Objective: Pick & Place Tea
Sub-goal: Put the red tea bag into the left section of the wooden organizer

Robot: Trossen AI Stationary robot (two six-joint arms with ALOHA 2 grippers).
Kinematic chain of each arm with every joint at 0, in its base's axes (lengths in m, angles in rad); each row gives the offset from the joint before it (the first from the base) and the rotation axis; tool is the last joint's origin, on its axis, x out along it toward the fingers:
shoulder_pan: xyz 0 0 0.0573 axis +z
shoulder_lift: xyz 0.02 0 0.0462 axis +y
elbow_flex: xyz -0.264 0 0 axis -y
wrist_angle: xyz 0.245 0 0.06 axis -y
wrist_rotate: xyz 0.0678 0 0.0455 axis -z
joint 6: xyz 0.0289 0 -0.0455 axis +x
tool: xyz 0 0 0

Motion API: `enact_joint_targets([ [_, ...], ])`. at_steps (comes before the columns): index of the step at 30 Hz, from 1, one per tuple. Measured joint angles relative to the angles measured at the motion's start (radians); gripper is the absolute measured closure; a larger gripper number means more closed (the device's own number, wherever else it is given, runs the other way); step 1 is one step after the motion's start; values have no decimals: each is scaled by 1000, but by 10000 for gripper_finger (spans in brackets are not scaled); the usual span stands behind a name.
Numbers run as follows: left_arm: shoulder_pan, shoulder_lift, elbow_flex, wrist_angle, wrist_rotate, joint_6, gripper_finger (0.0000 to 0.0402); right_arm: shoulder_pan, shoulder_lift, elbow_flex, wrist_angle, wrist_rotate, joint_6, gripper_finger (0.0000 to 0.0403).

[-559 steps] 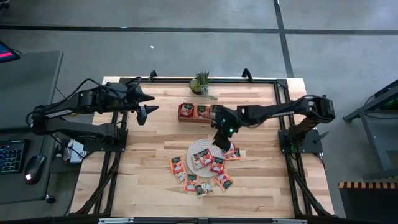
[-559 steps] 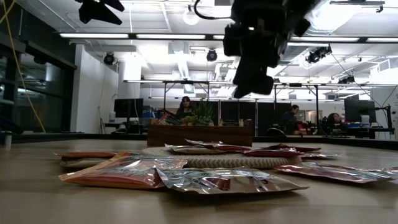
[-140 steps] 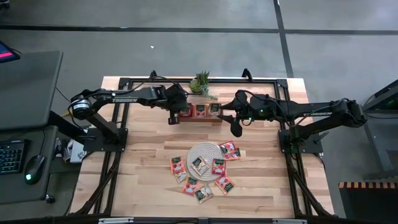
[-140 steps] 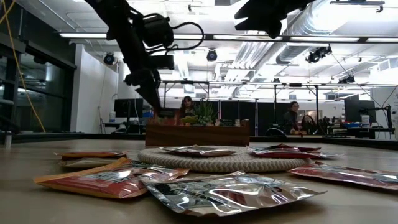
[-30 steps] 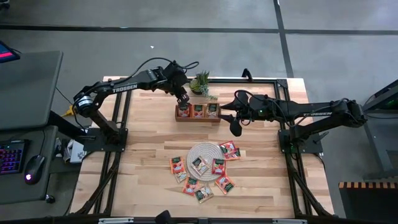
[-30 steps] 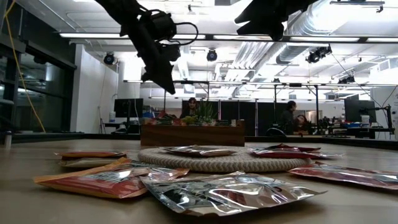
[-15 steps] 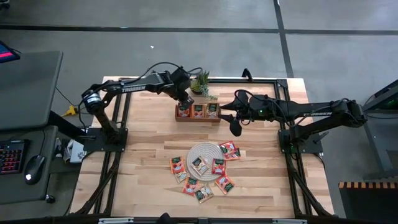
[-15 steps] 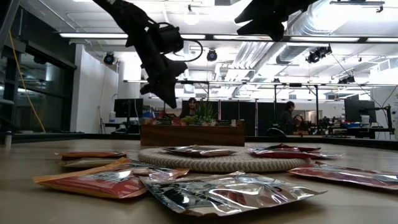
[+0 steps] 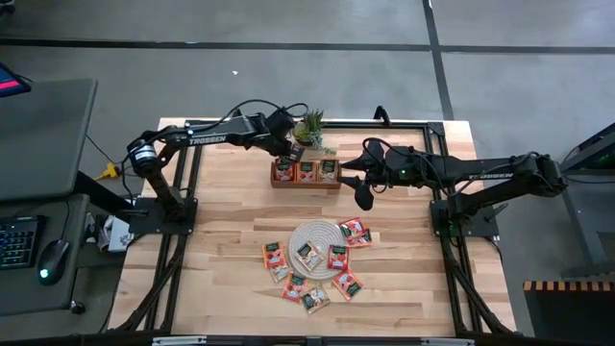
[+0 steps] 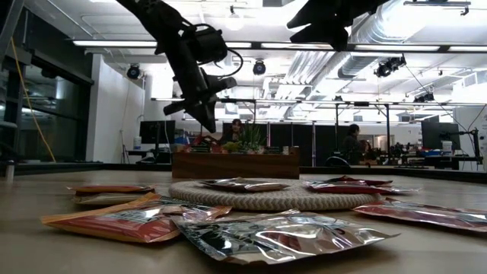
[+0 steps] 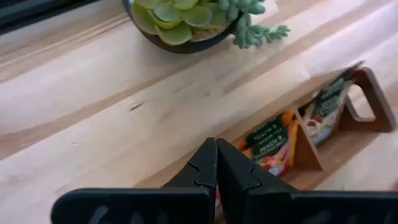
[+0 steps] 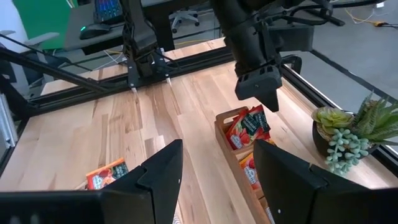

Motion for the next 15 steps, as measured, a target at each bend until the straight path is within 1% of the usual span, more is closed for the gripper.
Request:
enact_joint_targets([
  [10, -59, 0, 0, -10, -111, -67, 401, 0, 0, 0, 0, -5, 0, 210],
  [15, -58, 0, 0, -49, -159, -94, 401, 0, 0, 0, 0, -9, 0, 210],
])
